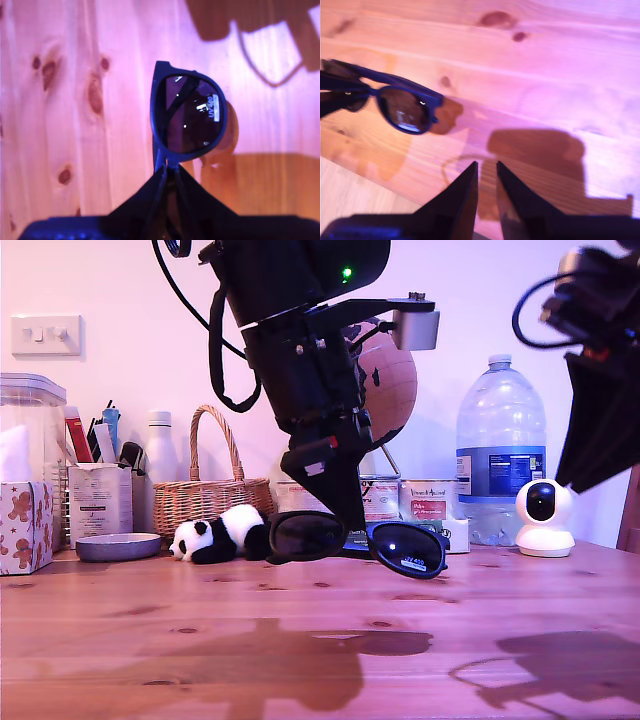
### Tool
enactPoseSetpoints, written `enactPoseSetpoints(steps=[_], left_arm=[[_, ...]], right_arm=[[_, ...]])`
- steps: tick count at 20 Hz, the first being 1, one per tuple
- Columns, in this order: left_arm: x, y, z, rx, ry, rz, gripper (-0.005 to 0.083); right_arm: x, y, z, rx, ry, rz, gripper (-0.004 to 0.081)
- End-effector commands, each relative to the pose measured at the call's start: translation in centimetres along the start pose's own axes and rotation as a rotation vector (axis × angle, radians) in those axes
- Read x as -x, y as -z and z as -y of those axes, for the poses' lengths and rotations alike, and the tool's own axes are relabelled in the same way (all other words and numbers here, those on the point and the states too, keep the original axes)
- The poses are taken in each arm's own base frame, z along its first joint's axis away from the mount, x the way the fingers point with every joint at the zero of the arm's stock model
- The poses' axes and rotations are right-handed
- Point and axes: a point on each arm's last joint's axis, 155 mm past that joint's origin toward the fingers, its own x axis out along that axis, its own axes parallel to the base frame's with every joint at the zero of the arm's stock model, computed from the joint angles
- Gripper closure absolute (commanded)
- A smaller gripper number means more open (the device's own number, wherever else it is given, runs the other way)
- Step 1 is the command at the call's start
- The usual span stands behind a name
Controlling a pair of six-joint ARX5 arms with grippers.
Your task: Pick up the sunglasses and open them, then place them back on the table
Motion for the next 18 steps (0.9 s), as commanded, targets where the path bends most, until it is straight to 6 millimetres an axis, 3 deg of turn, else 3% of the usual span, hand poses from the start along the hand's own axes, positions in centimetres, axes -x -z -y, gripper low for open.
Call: enactPoseSetpoints(steps=[1,7,12,15,18], left_arm=[[0.7,-0.6,-0.3,0.013,-0.028,0.027,0.0792],[1.9,-1.1,-1.4,0.032,-0.079,0.052,0.0792],[2.5,-0.3,-0.7,0.039,-0.139,0.102,0.0792],[3.5,0.5,-1.0,0.052,-0.247,0.153,0.0792],[4.3,1.6,-0.5,0.069,-0.323,0.205,0.0792]], right_arm=[[-0.6,0.0,0.4,-0.017,-0.008,-0.019,0.0676],[-0.7,-0.5,1.0,-0.036,-0.005,-0.006,0.0676],[-0.7,-0.6,1.0,-0.034,-0.006,-0.001,0.0676],[-0.6,-1.3,-0.4,0.003,-0.082,0.026,0.0684],[-0.4,-2.3,-3.4,0.109,-0.250,0.068,0.0691]])
